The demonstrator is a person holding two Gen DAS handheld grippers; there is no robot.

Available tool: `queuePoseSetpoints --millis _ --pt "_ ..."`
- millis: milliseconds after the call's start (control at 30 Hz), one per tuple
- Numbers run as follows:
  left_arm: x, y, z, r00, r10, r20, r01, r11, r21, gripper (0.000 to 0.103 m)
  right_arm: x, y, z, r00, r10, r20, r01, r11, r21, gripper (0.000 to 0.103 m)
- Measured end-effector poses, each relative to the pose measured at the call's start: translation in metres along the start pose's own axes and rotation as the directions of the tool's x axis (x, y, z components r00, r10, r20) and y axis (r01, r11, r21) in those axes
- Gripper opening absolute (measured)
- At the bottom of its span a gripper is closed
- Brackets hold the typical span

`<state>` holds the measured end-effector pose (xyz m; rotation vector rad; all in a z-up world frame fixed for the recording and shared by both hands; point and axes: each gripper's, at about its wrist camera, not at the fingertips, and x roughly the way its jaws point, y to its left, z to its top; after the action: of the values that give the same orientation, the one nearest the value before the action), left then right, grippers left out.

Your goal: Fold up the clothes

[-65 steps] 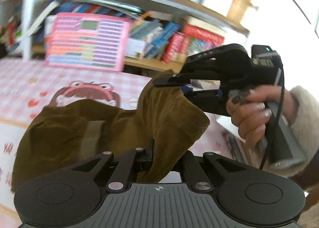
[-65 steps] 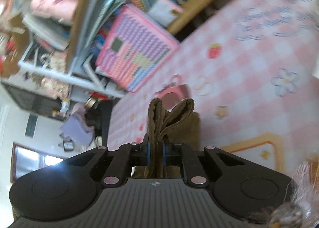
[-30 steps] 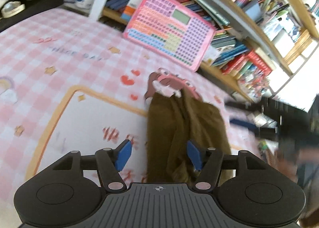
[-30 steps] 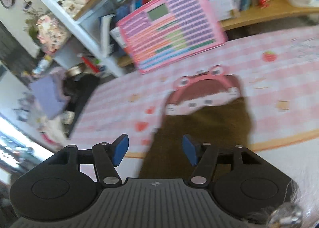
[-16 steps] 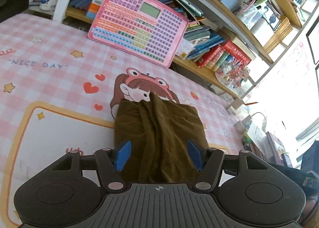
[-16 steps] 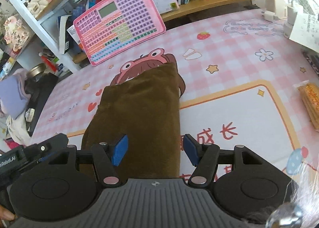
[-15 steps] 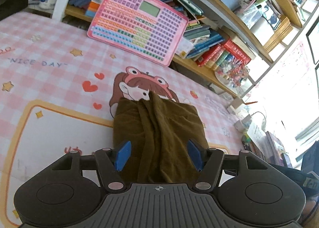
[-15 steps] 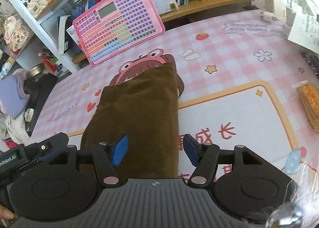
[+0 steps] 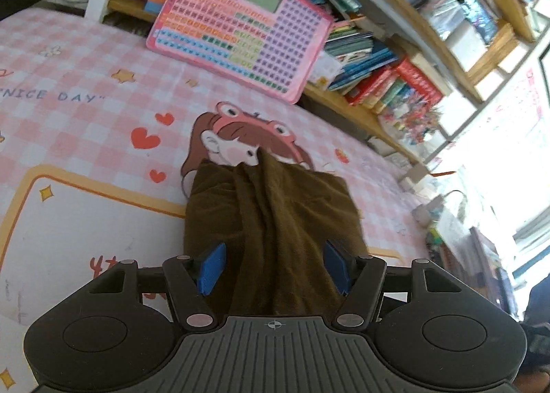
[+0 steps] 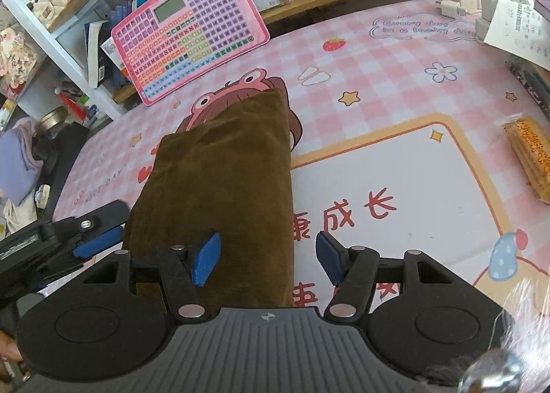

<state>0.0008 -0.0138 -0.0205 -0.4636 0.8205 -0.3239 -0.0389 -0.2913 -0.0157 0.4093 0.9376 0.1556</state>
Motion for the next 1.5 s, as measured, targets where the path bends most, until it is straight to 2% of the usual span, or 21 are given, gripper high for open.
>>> queuePoseSetpoints --millis 67,100,133,167,233,300,367,433,500,633,700,800,833,867,1000,1133,1200,1333,1500 --pt "0.003 -0.002 -0.001 1.000 -0.004 -0.003 0.004 1.000 0.011 0.059 0.004 0.000 0.000 1.000 0.001 -0.008 -0.001 1.000 -0.003 0.060" --pt "0.006 -0.003 -0.002 1.000 0.002 -0.012 -0.002 1.000 0.021 0.052 0.006 0.000 0.000 1.000 -0.002 -0.015 0.002 1.000 -0.004 0.061" --pt "0.008 -0.004 -0.003 1.000 0.008 -0.022 -0.007 0.999 0.031 0.023 0.009 0.000 0.000 1.000 -0.006 -0.024 0.006 1.000 -0.006 0.061" --pt "0.010 -0.006 -0.003 0.999 0.020 -0.035 -0.019 0.999 0.044 0.007 0.011 0.000 0.000 0.999 -0.010 -0.031 0.010 1.000 -0.008 0.062" --pt "-0.007 -0.020 -0.004 1.000 0.011 0.010 -0.012 0.994 0.105 0.006 0.014 0.000 -0.001 0.999 -0.016 -0.044 0.016 1.000 -0.011 0.062" --pt "-0.038 -0.041 -0.005 0.993 -0.058 0.099 0.037 0.978 0.206 0.006 0.013 0.000 -0.001 0.999 -0.011 -0.040 0.010 1.000 -0.016 0.063" --pt "-0.045 -0.044 -0.009 0.991 -0.025 0.129 -0.008 0.969 0.246 0.006 0.010 0.001 -0.001 0.999 0.021 -0.029 -0.022 1.000 -0.022 0.065" --pt "-0.017 -0.019 -0.012 0.996 0.085 0.031 -0.089 0.983 0.162 0.006 0.012 0.004 -0.001 0.999 0.017 -0.036 -0.018 0.999 -0.037 0.065" --pt "0.007 0.007 -0.019 0.992 0.123 -0.039 -0.119 0.989 0.082 0.008 0.018 0.007 -0.002 0.999 0.002 -0.053 -0.005 0.998 -0.058 0.065" --pt "0.007 0.010 -0.024 0.994 0.113 -0.012 -0.111 0.988 0.108 0.012 0.023 0.011 -0.006 0.998 0.006 -0.064 -0.011 0.997 -0.080 0.065" --pt "0.002 0.015 -0.022 0.996 0.087 -0.010 -0.086 0.993 0.076 0.013 0.022 0.011 -0.007 0.998 0.005 -0.059 -0.010 0.997 -0.082 0.065" --pt "-0.008 0.016 -0.021 0.998 0.055 -0.010 -0.054 0.998 0.029 0.025 0.021 0.011 -0.008 0.999 0.003 -0.050 -0.007 0.996 -0.084 0.065" --pt "-0.011 0.013 -0.021 0.999 0.050 -0.004 -0.050 0.998 0.037 0.034 0.021 0.011 -0.009 0.999 0.003 -0.048 -0.007 0.996 -0.085 0.065" --pt "-0.014 0.010 -0.022 0.999 0.045 0.002 -0.045 0.998 0.045 0.038 0.020 0.011 -0.009 0.999 0.003 -0.045 -0.007 0.996 -0.084 0.065" --pt "-0.022 -0.008 -0.027 0.998 0.053 0.021 -0.055 0.987 0.153 0.039 0.022 0.011 -0.010 0.999 -0.012 -0.049 0.008 0.998 -0.067 0.065" --pt "-0.013 -0.017 -0.034 0.991 0.131 -0.012 -0.124 0.959 0.256 0.039 0.026 0.012 -0.014 0.998 -0.034 -0.054 0.030 0.997 -0.077 0.065" --pt "-0.007 -0.013 -0.038 0.989 0.147 -0.033 -0.133 0.955 0.265 0.040 0.028 0.014 -0.016 0.998 -0.042 -0.051 0.038 0.995 -0.093 0.065" --pt "-0.014 -0.014 -0.038 0.992 0.126 -0.012 -0.118 0.955 0.272 0.040 0.031 0.014 -0.018 0.998 -0.050 -0.042 0.046 0.993 -0.105 0.065" --pt "-0.012 -0.012 -0.036 0.992 0.119 -0.038 -0.105 0.960 0.260 0.042 0.030 0.014 -0.019 0.998 -0.054 -0.035 0.050 0.995 -0.085 0.065"
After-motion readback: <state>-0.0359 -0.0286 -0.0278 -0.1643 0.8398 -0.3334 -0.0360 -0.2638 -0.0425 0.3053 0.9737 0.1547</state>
